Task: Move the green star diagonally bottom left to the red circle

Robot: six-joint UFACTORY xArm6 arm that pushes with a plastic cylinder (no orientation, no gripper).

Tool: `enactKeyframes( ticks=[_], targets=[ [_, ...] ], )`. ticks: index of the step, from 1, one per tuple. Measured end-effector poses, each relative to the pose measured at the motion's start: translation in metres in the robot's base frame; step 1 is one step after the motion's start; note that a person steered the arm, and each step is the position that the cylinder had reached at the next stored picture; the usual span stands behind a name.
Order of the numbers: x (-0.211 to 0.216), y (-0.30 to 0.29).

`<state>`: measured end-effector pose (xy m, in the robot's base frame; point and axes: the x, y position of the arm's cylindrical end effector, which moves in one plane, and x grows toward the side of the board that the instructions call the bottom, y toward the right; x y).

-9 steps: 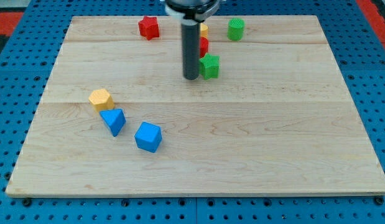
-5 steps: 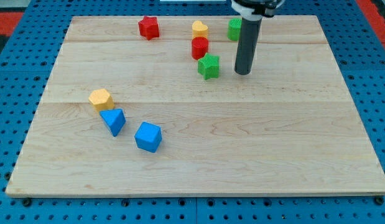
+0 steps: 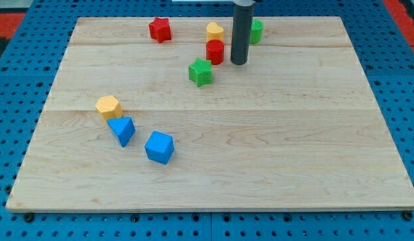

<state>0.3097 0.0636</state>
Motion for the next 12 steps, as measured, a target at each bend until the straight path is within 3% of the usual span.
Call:
enactKeyframes(
  ticks=[4,8,10,11,12],
  targets=[
    [-0.040,-0.024],
    [-0.048,-0.028],
    [0.054,0.085],
    [0.133,0.040],
    [0.126,-0.071]
  ],
)
